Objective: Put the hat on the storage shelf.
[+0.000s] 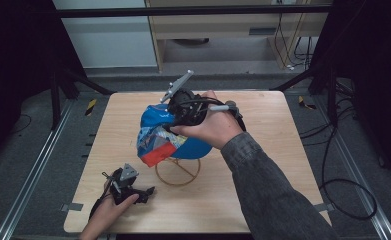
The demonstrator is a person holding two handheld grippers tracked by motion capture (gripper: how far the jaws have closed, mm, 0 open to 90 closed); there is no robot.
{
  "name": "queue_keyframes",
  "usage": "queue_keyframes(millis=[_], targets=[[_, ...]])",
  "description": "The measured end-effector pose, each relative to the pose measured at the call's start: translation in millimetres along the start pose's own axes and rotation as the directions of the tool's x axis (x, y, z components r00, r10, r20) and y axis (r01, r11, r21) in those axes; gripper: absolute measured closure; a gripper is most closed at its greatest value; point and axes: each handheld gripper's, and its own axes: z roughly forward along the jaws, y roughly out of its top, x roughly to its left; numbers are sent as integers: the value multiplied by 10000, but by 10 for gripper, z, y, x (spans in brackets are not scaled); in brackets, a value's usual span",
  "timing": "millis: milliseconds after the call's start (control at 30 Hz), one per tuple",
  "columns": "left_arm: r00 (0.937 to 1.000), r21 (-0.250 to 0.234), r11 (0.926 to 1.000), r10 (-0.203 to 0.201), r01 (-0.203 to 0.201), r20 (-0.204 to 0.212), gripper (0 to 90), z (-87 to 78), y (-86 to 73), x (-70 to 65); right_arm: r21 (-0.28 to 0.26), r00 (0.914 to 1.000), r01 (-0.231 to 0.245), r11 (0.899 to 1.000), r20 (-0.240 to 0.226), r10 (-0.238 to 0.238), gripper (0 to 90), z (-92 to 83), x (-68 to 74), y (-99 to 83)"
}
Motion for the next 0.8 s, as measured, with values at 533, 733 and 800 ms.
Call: queue_keyframes(millis=[533,733,800], targets=[[10000,4,10000,-4,4,5,0,0,0,1,-141,9999,-148,9998,59,149,479,-178,7,-98],[10000,-3,10000,0,0,-2,0,0,0,0,-295,9995,-288,9992,150,292,478,-277,-27,-155],[10000,-1,10000,3,-3,-4,0,0,0,0,-318,9992,-325,9990,205,331,477,-313,-40,-177]])
